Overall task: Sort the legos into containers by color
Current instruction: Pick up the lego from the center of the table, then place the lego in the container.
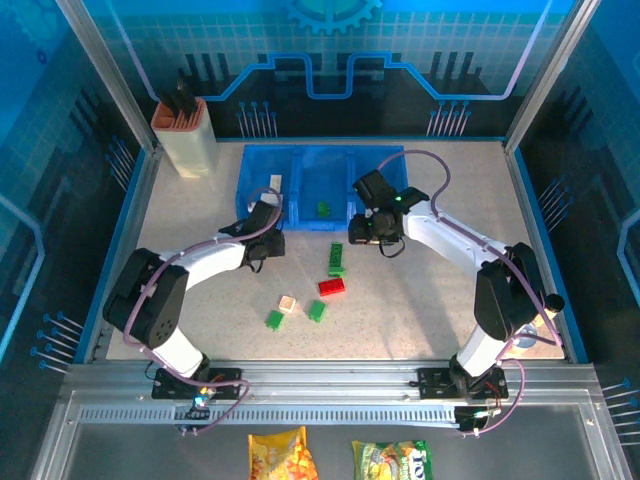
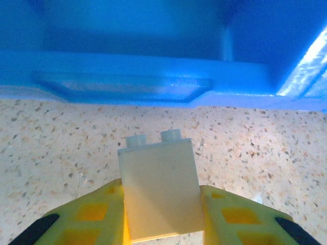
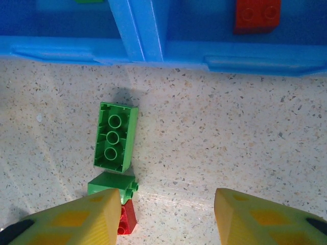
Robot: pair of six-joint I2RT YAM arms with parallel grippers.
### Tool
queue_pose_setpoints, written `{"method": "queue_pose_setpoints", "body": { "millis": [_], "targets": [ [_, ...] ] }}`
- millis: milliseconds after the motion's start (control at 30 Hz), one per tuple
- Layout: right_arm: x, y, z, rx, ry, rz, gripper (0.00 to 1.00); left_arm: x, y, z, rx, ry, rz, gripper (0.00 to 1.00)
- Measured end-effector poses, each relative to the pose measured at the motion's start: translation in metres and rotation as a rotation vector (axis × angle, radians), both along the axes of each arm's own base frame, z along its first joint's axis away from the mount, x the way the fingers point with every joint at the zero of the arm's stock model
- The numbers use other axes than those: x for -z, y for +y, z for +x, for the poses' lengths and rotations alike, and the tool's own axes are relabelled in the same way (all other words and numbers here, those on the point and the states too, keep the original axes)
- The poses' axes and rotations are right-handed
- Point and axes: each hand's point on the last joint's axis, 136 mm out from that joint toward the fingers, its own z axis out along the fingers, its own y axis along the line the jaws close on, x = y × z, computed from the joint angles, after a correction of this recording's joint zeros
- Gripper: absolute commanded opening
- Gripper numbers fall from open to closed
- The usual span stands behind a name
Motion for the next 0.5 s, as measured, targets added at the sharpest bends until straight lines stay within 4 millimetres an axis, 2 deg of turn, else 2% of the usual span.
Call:
{"method": "queue_pose_setpoints", "body": {
  "millis": [300,500],
  "targets": [
    [0.0,0.004,-0.003,-0.012,0.0,0.0,0.53,-0.015,0.005,-0.014,0.007,0.037,-0.036,0.3],
    [0.0,0.004,-0.003,-0.01,0.001,0.0,0.52,-0.038,0.013,-0.002,-0.018,0.027,-0.094,0.3]
  ]
}}
